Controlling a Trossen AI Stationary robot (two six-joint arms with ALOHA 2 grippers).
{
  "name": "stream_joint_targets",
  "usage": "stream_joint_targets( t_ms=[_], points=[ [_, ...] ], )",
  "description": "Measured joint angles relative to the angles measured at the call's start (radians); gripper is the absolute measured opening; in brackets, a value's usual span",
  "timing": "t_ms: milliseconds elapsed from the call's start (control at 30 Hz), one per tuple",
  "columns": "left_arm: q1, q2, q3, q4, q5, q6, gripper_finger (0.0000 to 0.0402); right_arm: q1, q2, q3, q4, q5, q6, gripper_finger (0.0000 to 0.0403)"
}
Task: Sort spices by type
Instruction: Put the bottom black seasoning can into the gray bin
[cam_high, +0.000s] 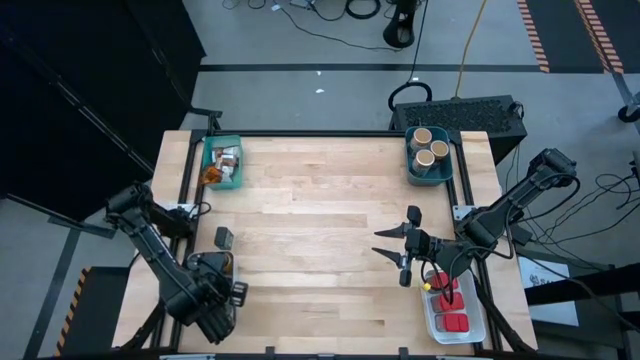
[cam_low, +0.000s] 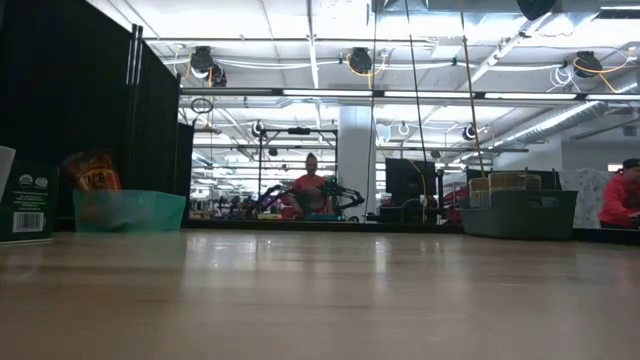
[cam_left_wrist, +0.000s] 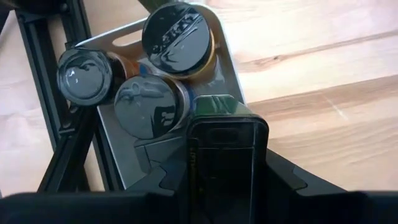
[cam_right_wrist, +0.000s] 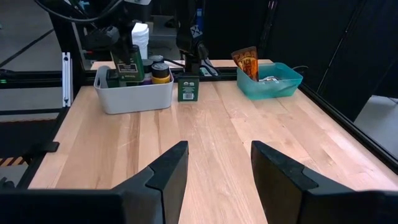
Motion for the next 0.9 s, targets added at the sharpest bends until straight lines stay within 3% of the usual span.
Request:
stream_joint_targets(
  t_ms=[900],
  points=[
    [0.004, 0.034, 0.035, 0.002, -0.037, 0.023, 0.013, 0.0, 0.0, 0.0, -0.008, 0.0, 0.0, 0.016]
  ],
)
